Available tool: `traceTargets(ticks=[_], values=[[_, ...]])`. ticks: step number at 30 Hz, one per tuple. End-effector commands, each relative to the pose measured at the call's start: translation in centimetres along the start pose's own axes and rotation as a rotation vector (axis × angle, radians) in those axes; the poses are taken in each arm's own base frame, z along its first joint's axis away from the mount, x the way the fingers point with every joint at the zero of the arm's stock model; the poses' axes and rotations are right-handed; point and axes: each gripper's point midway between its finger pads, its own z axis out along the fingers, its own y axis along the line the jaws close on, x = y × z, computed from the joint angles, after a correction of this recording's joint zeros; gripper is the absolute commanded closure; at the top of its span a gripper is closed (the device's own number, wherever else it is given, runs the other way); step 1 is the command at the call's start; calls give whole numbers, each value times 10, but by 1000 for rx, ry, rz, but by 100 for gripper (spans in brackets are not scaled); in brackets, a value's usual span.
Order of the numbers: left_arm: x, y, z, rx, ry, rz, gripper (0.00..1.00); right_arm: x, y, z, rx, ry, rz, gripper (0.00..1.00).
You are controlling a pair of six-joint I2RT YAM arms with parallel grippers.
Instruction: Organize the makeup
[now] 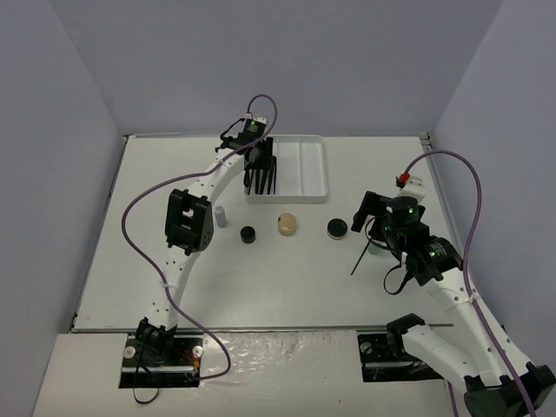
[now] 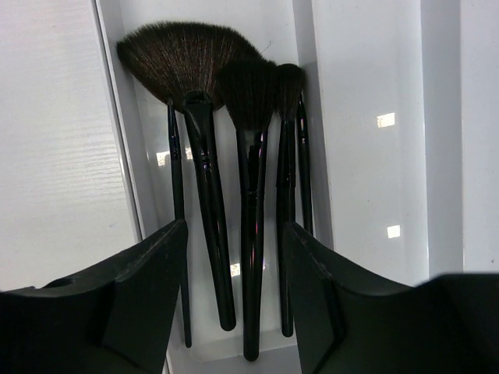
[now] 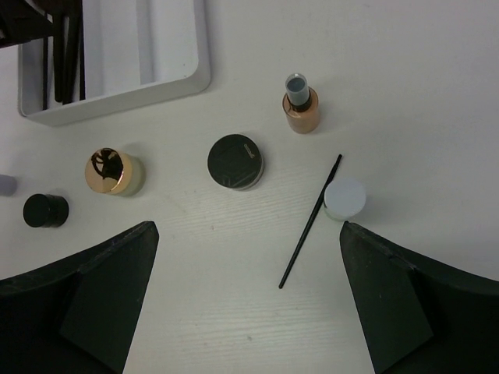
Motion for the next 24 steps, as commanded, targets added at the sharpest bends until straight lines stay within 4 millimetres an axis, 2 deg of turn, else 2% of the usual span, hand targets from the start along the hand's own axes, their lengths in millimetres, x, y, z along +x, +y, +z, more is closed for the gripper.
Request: traceTargets(ticks=[1, 2, 5, 8, 10, 12, 13, 15, 16, 18, 21, 24], values=[[-87, -19, -104, 81, -239, -28, 47, 30, -12, 19, 99, 70, 115, 0], [-92, -20, -119, 89, -255, -37, 47, 38, -15, 22, 114, 89, 128, 0], [-89, -23, -146, 108, -249, -54, 44, 56, -28, 28, 173, 112, 155, 6], [-91, -23, -201, 127, -287, -53, 37, 73, -44, 32, 254, 122, 195, 16], [-82, -16, -227, 120, -299, -48, 29, 81, -48, 34, 281, 135, 218, 19], [-61, -6, -233, 98, -269, -41, 22, 91, -53, 37, 313, 147, 222, 21], [-61, -2, -255, 92, -301, -32, 16, 97, -53, 38, 326, 157, 228, 23], [-43, 10, -276, 67, -301, -16, 10, 104, -56, 42, 359, 163, 221, 26], [-42, 10, -277, 65, -301, -15, 8, 106, -53, 41, 353, 164, 226, 26], [-26, 30, -306, 5, -329, -12, 3, 111, -51, 44, 384, 136, 217, 30], [9, 52, -310, -59, -290, -5, 3, 123, -47, 49, 400, 135, 220, 35], [36, 69, -316, -103, -284, -9, 3, 131, -42, 54, 394, 117, 228, 39]])
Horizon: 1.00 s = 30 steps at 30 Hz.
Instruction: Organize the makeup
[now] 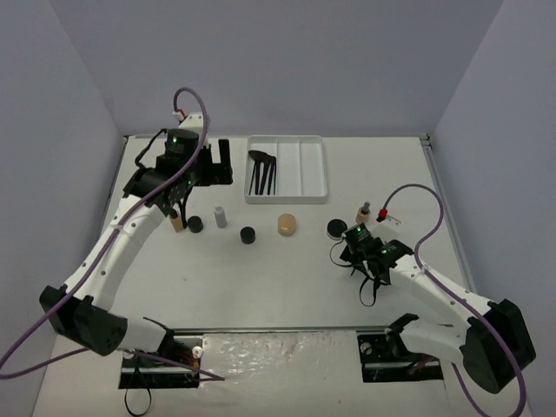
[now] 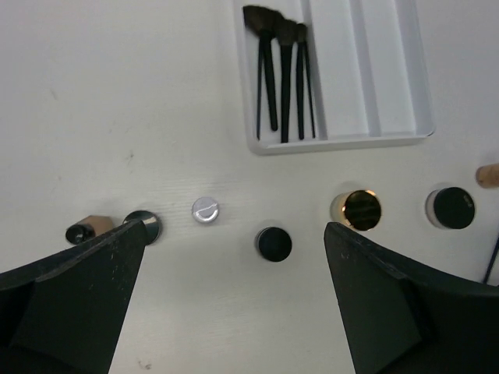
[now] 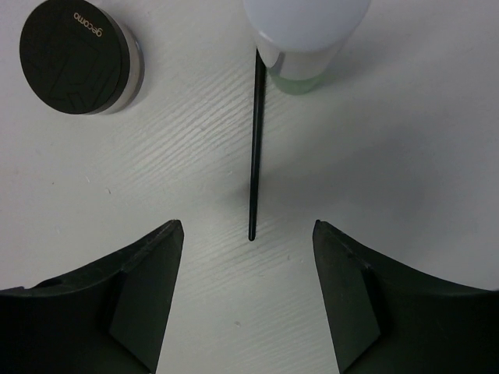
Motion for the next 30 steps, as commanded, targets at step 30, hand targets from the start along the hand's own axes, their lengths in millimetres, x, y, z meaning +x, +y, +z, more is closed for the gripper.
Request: traceTargets(ticks=[30], values=[[89, 69, -33, -203, 47, 56, 3, 20, 9, 46, 127, -96, 10, 81]])
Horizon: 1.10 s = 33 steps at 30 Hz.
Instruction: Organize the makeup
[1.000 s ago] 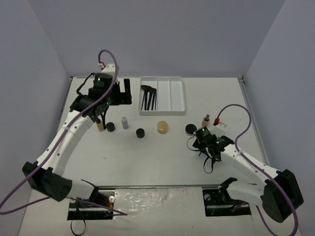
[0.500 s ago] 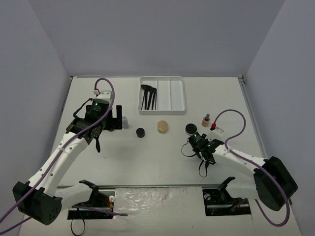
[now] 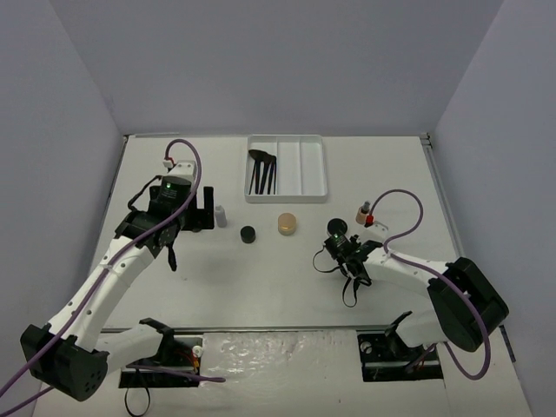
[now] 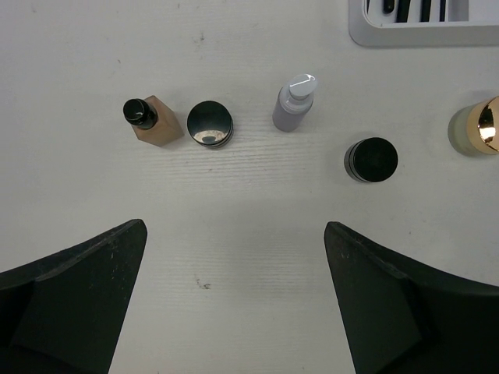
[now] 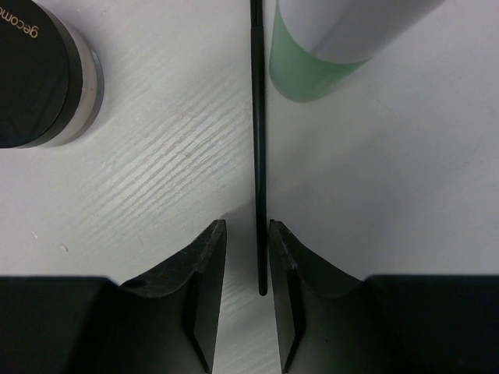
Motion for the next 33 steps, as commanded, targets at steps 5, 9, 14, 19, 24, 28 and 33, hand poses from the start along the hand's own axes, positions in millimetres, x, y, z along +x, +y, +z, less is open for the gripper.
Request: traceTargets(ticks=[5, 9, 14, 19, 24, 28, 33], values=[[-24, 5, -7, -19, -89, -13, 3, 1, 10, 2, -7, 10, 1, 97], [-23, 6, -6, -26, -88, -8, 3, 5, 15, -1, -26, 19, -9, 100], [-26, 6, -6, -28, -89, -10, 3, -2, 27, -13, -67, -1, 1, 100], [-31, 5, -7, -29, -96, -18, 3, -22, 37, -35, -95, -70, 25, 100], [-39, 4, -9, -30, -108, -25, 3, -46, 46, -67, -151, -116, 14, 100], [-43, 4, -7, -35, -113, -32, 3, -66, 65, -97, -235, -138, -42, 100], [-46, 3, -6, -39, -111, -38, 3, -94, 116, -140, -383, -188, -164, 100]])
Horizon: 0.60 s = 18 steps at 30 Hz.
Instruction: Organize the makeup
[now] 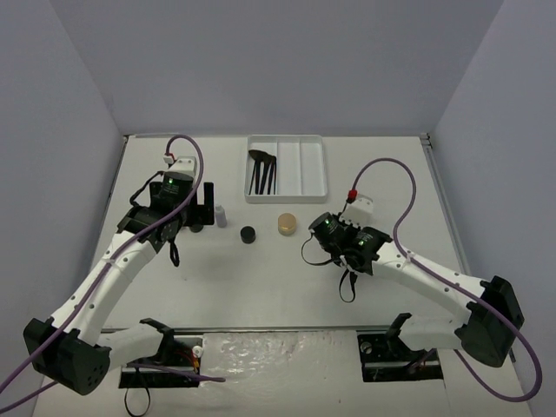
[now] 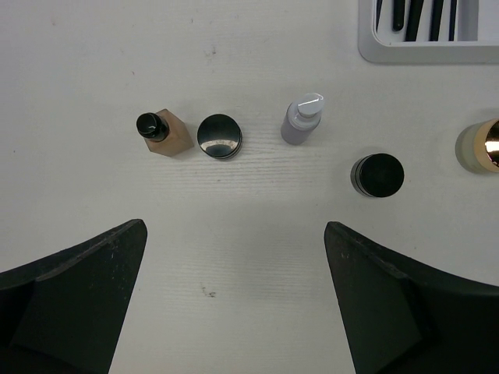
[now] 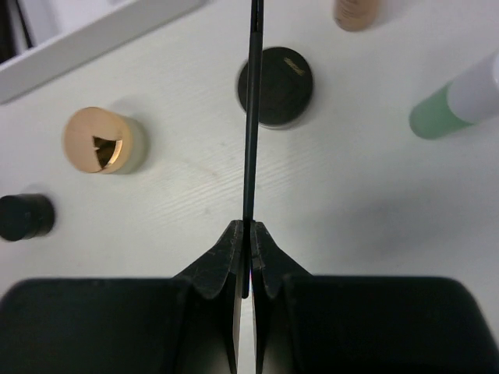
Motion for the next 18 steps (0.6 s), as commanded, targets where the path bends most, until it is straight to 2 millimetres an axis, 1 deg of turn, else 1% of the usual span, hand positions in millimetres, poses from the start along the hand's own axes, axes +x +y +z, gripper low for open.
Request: traceTargets(ticks=[1, 3, 5, 9, 11, 13, 15, 17, 18], values=[[-36, 1, -10, -7, -100, -45, 3, -51, 55, -25, -139, -99, -121, 100], [-34, 3, -11, -12, -98, -44, 3, -62, 84, -27, -218, -105, -153, 100], [-31, 7, -14, -25, -94, -41, 3, -74, 120, -23, -312, -105, -182, 100], [-23, 16, -22, -39, -90, -44, 3, -92, 173, -2, -413, -127, -214, 100], [-20, 18, -28, -28, -99, -52, 3, -92, 188, 27, -422, -105, -235, 100], [-11, 21, -33, -24, -102, -64, 3, -108, 214, 39, -462, -123, -227, 100], [-3, 21, -35, -13, -98, -71, 3, -108, 229, 68, -454, -131, -233, 100], [6, 23, -36, -13, -89, -74, 3, -113, 244, 84, -479, -141, -230, 100], [10, 24, -38, -11, -90, -74, 3, -112, 254, 94, -489, -139, -234, 100]])
